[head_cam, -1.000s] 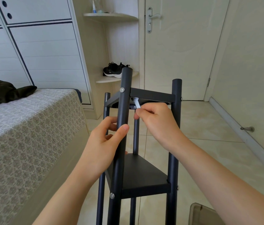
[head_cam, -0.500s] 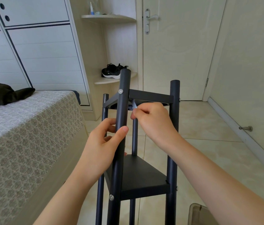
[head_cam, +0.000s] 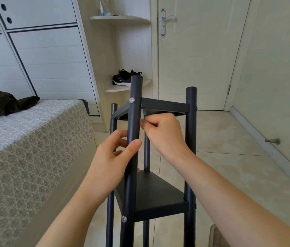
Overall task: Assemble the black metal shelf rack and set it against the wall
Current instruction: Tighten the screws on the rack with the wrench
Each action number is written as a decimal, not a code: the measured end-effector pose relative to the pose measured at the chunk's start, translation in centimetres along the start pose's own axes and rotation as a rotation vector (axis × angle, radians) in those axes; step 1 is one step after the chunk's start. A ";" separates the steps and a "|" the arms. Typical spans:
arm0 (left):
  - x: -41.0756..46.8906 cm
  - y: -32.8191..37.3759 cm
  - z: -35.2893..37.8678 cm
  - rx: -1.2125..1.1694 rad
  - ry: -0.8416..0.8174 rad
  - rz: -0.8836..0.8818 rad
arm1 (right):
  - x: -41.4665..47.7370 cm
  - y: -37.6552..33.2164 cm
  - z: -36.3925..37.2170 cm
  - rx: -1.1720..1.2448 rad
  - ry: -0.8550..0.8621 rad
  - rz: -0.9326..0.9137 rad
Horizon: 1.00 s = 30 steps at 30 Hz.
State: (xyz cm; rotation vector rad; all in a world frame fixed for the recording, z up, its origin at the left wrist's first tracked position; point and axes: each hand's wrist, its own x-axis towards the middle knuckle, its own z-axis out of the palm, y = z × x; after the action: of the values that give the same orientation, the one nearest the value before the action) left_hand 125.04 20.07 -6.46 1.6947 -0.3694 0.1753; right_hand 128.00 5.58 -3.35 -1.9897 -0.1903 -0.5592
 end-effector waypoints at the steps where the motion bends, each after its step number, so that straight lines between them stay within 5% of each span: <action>1: 0.0 0.0 -0.1 -0.001 -0.001 0.000 | 0.0 -0.1 0.2 -0.003 -0.003 -0.005; 30: 0.0 0.1 -2.5 -0.031 -0.009 -0.100 | 0.5 0.3 1.7 0.007 -0.024 -0.054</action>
State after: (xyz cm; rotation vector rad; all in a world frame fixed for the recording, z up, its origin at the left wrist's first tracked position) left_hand 125.27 22.53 -5.90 1.6796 -0.2923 0.0883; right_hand 129.11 6.87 -4.01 -1.9898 -0.2614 -0.5688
